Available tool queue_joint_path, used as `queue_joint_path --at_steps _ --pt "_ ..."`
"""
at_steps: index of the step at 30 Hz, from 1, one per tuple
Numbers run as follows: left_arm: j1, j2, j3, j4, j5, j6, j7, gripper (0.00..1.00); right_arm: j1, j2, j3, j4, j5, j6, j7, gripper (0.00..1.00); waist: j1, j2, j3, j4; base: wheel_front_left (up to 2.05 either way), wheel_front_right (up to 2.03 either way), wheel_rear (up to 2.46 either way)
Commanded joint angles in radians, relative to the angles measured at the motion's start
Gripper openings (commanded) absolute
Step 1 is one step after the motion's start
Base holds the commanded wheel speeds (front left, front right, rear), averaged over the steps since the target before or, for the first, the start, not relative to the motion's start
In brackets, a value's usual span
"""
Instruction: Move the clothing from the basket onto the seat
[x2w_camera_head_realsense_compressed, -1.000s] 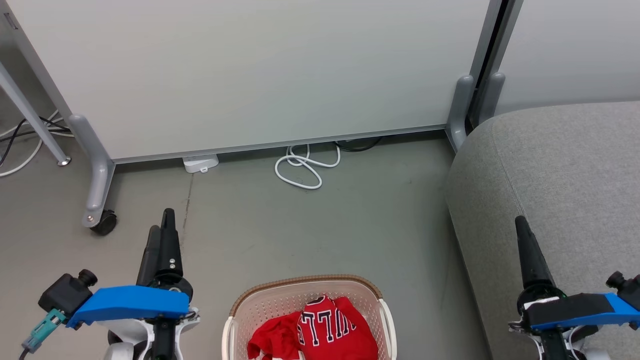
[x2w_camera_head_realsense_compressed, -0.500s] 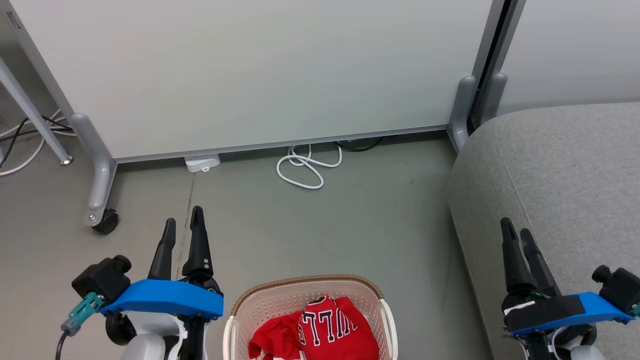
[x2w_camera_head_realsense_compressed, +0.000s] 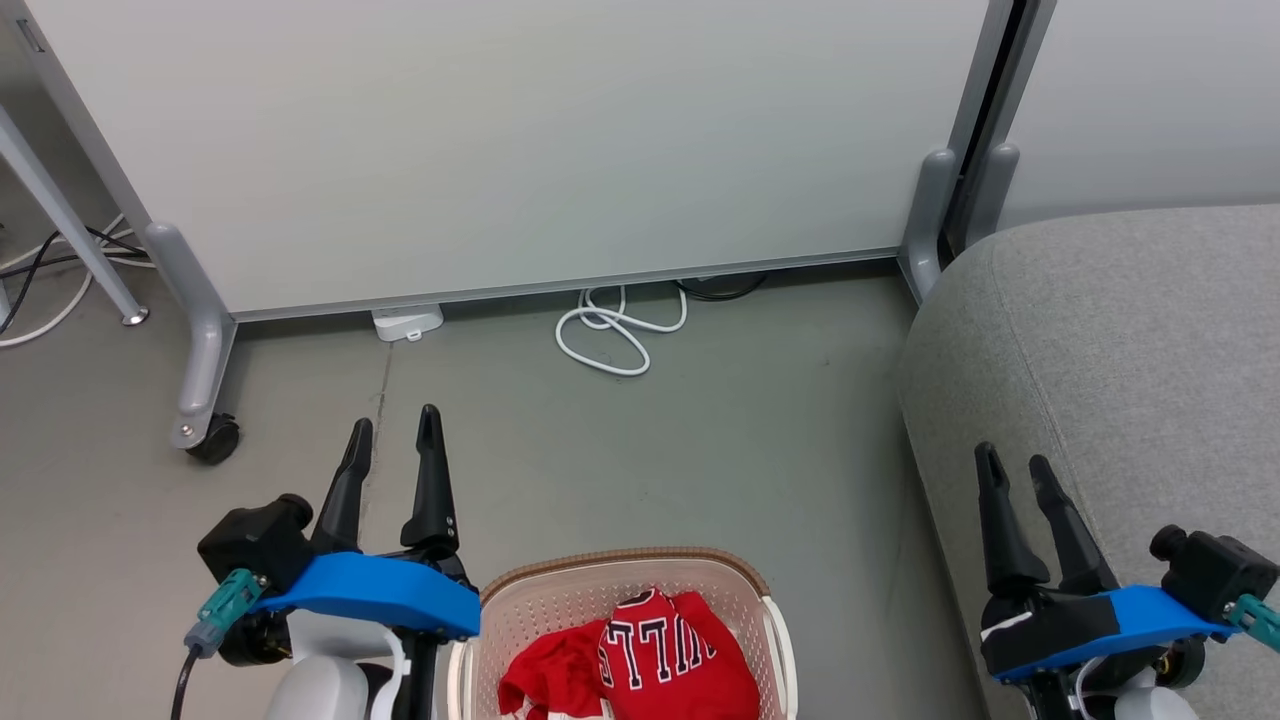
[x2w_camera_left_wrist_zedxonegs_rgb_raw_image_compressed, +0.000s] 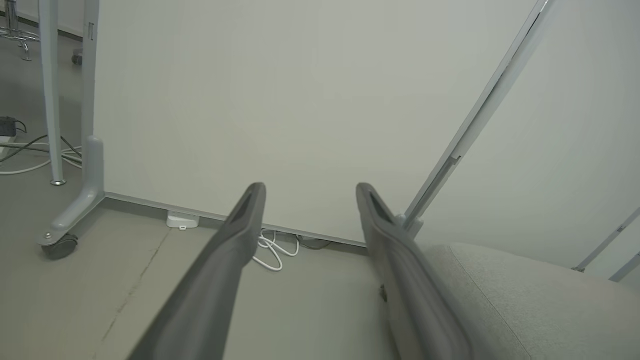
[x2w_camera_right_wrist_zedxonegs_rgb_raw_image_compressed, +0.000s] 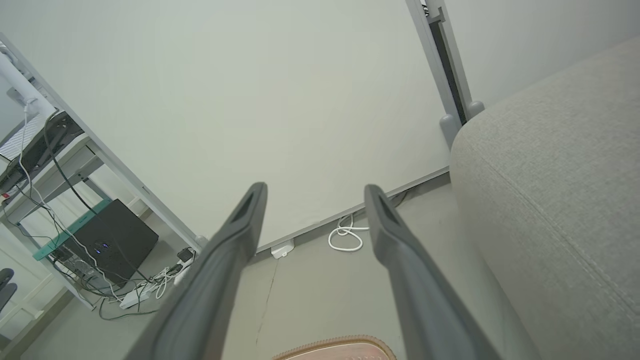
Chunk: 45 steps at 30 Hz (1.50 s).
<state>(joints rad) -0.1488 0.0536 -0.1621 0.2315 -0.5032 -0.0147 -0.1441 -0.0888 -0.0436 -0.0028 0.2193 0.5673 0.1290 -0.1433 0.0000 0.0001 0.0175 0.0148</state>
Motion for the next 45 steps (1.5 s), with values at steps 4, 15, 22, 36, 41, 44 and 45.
queue_joint_path --at_steps 4,15,22,36,41,44,45 --pt "-0.033 0.011 -0.019 -0.002 0.064 0.009 -0.018 1.0 -0.024 -0.007 0.007 0.0 -0.067 0.002 -0.019 1.0 0.0 -0.0001 0.002 0.001 0.0 0.0 0.0" --pt "-0.04 0.026 -0.047 0.003 0.171 0.027 -0.045 1.0 -0.029 -0.008 0.014 0.006 -0.185 0.002 -0.044 1.0 0.0 -0.0001 0.004 0.005 0.0 0.0 0.0" --pt "-0.052 0.029 -0.064 0.004 0.234 0.036 -0.06 1.0 -0.033 -0.008 0.02 0.011 -0.249 0.002 -0.061 1.0 0.0 -0.0001 0.01 0.008 0.0 0.0 0.0" --pt "-0.052 0.035 -0.08 0.01 0.322 -0.008 -0.089 1.0 -0.033 -0.008 0.031 0.016 -0.366 0.002 -0.091 1.0 0.0 -0.0001 0.01 0.014 0.0 0.0 0.0" --pt "-0.052 0.032 -0.078 0.021 0.358 -0.011 -0.098 1.0 -0.03 -0.009 0.034 0.017 -0.405 0.003 -0.099 1.0 0.0 -0.0001 0.009 0.018 0.0 0.0 0.0" --pt "-0.055 0.028 -0.077 0.024 0.377 -0.014 -0.104 1.0 -0.032 -0.009 0.032 0.018 -0.43 0.003 -0.105 1.0 0.0 -0.0001 0.011 0.02 0.0 0.0 0.0" --pt "-0.056 0.026 -0.077 0.027 0.382 -0.017 -0.106 1.0 -0.033 -0.009 0.032 0.019 -0.437 0.003 -0.106 1.0 0.0 -0.0001 0.011 0.02 0.0 0.0 0.0"
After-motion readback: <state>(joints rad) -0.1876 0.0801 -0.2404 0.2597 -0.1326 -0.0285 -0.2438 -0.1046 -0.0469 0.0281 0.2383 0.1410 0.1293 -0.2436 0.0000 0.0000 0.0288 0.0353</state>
